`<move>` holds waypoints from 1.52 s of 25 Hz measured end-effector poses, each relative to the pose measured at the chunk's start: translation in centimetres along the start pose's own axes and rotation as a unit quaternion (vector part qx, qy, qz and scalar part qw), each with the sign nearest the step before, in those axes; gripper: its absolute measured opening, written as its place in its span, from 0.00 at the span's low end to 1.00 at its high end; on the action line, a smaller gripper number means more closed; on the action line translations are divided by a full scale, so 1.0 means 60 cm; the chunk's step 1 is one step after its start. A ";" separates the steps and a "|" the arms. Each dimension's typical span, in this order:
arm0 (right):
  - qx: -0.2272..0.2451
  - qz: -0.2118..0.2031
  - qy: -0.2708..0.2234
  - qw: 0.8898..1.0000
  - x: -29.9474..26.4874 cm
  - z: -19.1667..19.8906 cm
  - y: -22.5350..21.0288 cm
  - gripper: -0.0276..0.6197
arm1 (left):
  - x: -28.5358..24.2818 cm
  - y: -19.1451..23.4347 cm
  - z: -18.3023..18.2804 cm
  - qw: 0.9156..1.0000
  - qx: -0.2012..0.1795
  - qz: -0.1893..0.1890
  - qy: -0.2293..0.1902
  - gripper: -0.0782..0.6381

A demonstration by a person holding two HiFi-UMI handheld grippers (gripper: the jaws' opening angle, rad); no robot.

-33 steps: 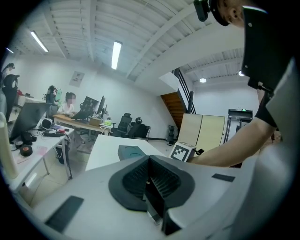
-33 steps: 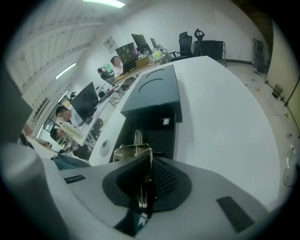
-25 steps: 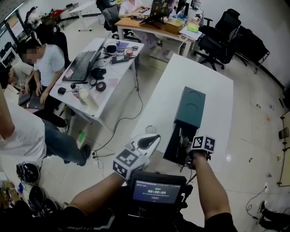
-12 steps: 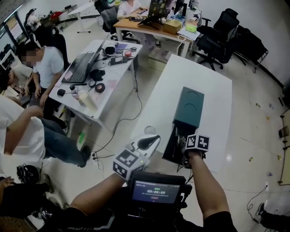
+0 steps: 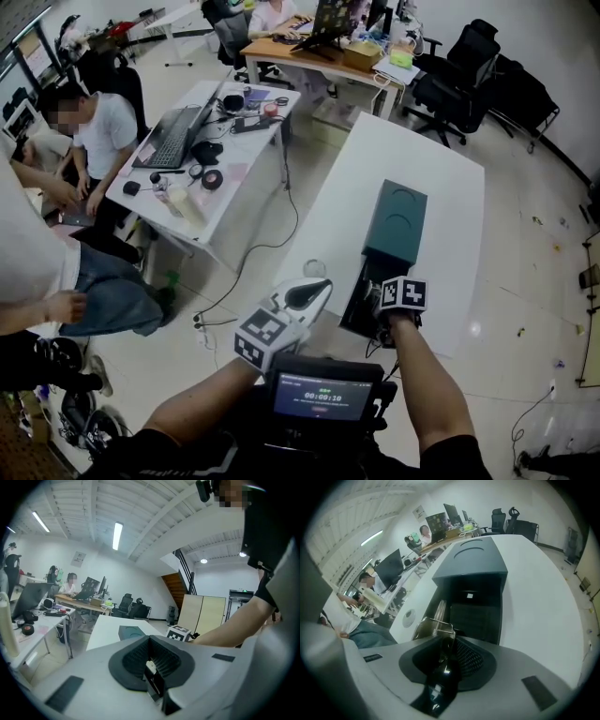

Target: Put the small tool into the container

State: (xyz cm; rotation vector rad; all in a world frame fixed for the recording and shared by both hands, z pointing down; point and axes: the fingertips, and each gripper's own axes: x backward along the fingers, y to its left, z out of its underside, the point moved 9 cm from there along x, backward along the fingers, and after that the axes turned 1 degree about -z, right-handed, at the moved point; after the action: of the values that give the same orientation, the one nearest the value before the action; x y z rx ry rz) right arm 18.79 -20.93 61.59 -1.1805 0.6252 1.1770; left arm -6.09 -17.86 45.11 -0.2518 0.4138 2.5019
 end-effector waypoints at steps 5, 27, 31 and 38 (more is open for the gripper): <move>0.018 0.010 0.006 1.000 -0.001 -0.003 0.009 0.21 | 0.006 0.004 0.003 1.000 0.003 -0.001 0.001 0.13; 0.151 0.084 -0.019 0.985 0.007 0.000 0.023 0.26 | 0.027 0.009 0.011 1.000 0.010 -0.009 0.003 0.13; 0.197 0.098 -0.014 0.975 0.003 0.001 0.022 0.27 | 0.029 0.015 0.015 1.000 0.011 -0.010 0.005 0.13; 0.269 0.117 0.015 0.956 -0.002 -0.001 0.016 0.27 | 0.029 0.010 0.012 1.000 0.012 -0.008 0.008 0.13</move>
State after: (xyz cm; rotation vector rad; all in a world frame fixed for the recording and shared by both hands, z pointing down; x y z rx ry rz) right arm 17.88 -21.07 61.31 -0.6729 1.0552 1.0869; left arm -7.91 -17.19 45.48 -0.2642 0.4460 2.4788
